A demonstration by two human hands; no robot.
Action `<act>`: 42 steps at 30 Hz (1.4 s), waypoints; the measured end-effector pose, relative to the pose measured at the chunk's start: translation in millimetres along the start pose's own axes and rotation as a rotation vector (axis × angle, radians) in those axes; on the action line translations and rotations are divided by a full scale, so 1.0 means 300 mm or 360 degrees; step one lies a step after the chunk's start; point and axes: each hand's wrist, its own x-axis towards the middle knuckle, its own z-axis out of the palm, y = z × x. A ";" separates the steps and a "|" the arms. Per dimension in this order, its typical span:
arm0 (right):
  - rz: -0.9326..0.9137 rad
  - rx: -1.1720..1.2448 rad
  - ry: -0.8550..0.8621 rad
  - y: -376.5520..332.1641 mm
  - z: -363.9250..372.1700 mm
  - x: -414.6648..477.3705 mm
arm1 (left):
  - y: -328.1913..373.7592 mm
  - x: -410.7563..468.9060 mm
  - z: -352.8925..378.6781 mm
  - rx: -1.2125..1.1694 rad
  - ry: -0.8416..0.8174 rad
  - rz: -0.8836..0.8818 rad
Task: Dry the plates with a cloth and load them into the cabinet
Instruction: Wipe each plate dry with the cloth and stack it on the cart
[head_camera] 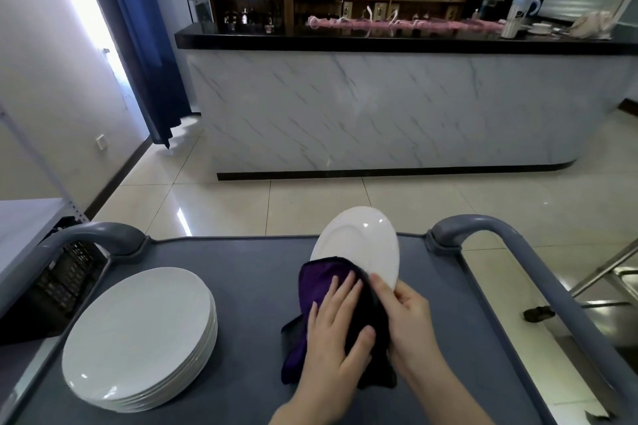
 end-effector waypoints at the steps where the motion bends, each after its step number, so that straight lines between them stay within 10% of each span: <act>1: 0.0008 -0.0012 -0.0026 0.007 -0.001 -0.007 | 0.007 0.019 -0.011 0.0047 -0.0027 0.0010; 17: -0.0103 -0.0238 -0.0091 -0.017 -0.144 -0.067 | -0.150 0.120 -0.048 -0.0149 -0.0181 -0.0357; 28: -0.0303 -0.0464 0.0051 -0.090 -0.262 -0.035 | -0.155 0.158 -0.002 0.0502 -0.0693 -0.0425; 31: -0.0593 -0.0826 0.0015 -0.079 -0.260 -0.024 | -0.090 0.170 -0.049 0.0186 -0.0268 -0.0569; 36: -0.1327 -0.1576 -0.0291 -0.048 -0.179 -0.013 | 0.055 0.174 -0.173 -0.1434 0.0188 -0.0986; 42: -0.2063 -0.2151 -0.0636 0.032 -0.033 0.001 | 0.016 0.059 -0.312 -0.1305 0.0647 -0.0916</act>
